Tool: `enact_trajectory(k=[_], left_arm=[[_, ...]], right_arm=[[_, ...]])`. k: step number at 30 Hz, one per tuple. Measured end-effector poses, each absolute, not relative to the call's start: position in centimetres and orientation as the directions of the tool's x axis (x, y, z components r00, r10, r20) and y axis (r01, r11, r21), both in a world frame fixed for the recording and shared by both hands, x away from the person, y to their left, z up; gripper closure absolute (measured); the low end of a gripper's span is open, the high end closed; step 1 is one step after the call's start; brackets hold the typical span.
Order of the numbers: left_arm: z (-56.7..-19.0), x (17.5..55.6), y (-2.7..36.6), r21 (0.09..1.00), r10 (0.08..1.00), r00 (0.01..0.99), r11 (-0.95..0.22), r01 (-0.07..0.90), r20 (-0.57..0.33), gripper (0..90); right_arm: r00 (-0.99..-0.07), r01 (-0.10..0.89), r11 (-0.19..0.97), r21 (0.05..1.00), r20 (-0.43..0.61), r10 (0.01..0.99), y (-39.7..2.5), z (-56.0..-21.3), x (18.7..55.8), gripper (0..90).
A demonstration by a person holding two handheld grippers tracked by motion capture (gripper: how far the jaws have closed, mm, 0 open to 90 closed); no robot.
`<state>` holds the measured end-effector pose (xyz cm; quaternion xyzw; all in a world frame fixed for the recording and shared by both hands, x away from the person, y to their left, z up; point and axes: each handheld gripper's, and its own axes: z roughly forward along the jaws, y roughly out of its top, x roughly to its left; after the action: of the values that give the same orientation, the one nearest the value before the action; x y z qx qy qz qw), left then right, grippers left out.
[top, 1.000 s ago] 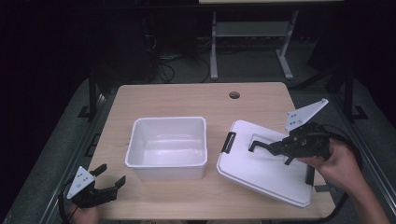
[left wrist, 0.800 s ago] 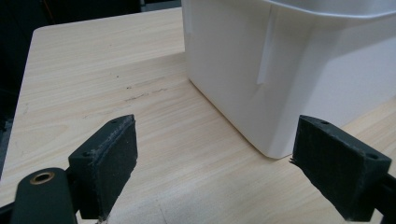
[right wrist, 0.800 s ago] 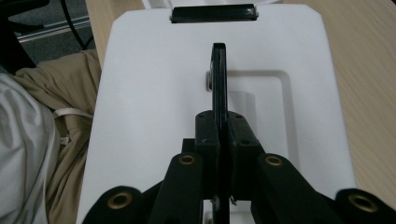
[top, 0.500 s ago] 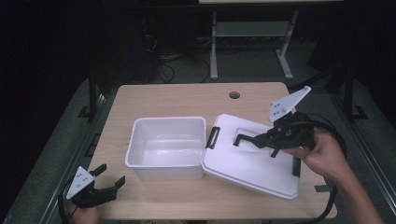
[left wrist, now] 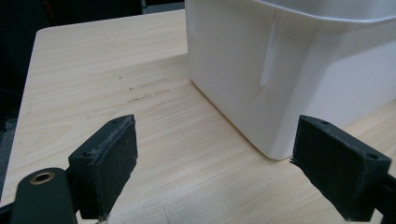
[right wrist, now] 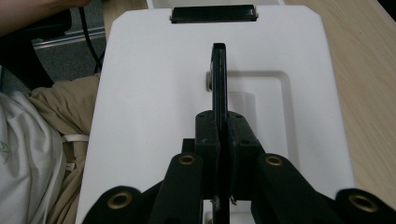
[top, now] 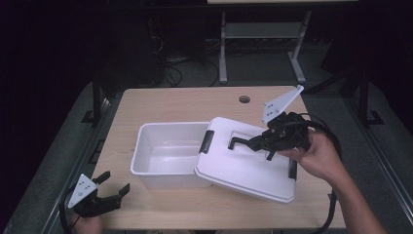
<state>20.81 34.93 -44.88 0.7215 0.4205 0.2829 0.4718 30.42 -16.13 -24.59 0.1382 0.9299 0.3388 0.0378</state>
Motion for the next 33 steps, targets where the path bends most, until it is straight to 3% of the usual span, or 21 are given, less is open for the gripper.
enact_trajectory(k=[33], left_arm=[[-45.0,20.9,34.8,0.918,0.868,0.496,-0.203,0.341,0.008,13.0]], right_arm=[[-0.972,0.198,0.744,0.638,0.031,0.232,-11.2,-24.3,32.4,84.4]])
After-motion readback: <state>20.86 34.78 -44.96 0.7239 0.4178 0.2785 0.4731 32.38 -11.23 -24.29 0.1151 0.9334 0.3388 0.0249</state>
